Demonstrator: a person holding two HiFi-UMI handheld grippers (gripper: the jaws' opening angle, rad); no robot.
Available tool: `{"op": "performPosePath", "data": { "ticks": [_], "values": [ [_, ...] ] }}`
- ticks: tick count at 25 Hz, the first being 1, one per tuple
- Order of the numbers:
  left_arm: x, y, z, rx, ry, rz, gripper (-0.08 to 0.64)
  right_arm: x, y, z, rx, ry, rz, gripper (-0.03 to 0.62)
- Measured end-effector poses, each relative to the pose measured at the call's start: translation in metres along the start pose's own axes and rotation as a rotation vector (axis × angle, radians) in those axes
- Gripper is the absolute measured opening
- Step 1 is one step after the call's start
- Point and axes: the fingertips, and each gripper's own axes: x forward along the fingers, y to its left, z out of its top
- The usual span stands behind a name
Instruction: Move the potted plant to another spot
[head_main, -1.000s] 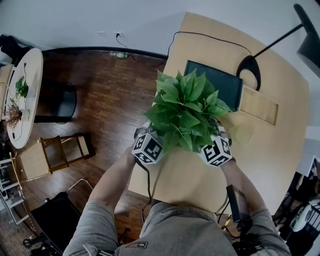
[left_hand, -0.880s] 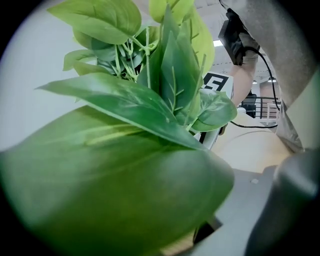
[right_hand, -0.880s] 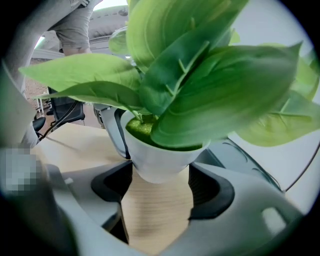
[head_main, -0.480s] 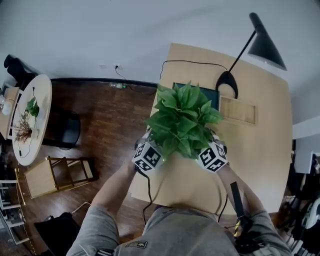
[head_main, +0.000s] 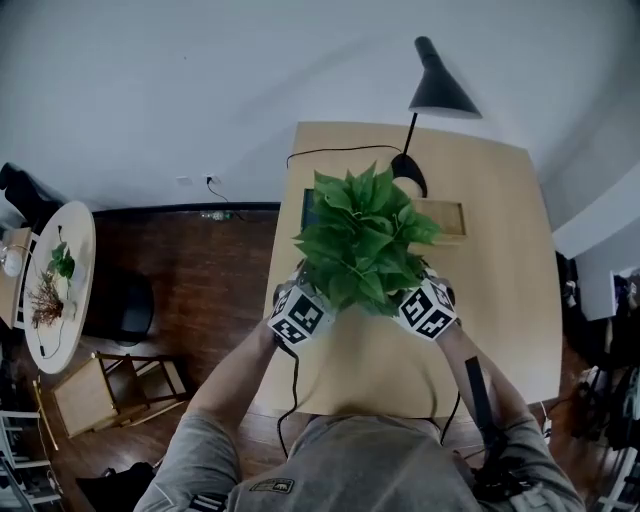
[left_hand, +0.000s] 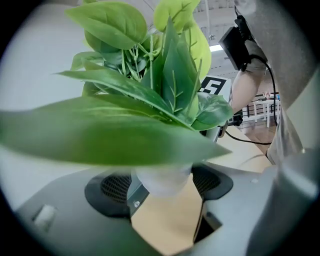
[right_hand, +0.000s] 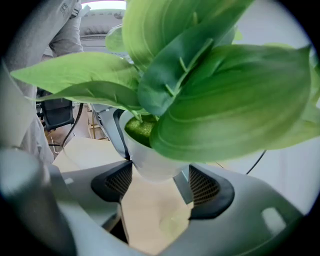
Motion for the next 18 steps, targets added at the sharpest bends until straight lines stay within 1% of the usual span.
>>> {"op": "performPosePath", "data": {
  "ticks": [7, 12, 18],
  "values": [
    [0.062, -0.047, 0.053, 0.036, -0.009, -0.005, 0.380, -0.072, -0.027, -0.053, 0.006, 0.001, -0.029, 0.359],
    [0.108, -0.087, 0.082, 0.021, 0.003, 0.019, 0.382, -0.120, -0.040, -0.100, -0.012, 0.014, -0.004, 0.359],
    [0.164, -0.121, 0.107, 0.009, 0.009, 0.038, 0.382, -0.163, -0.062, -0.149, -0.027, 0.030, 0.009, 0.359]
  ]
}}
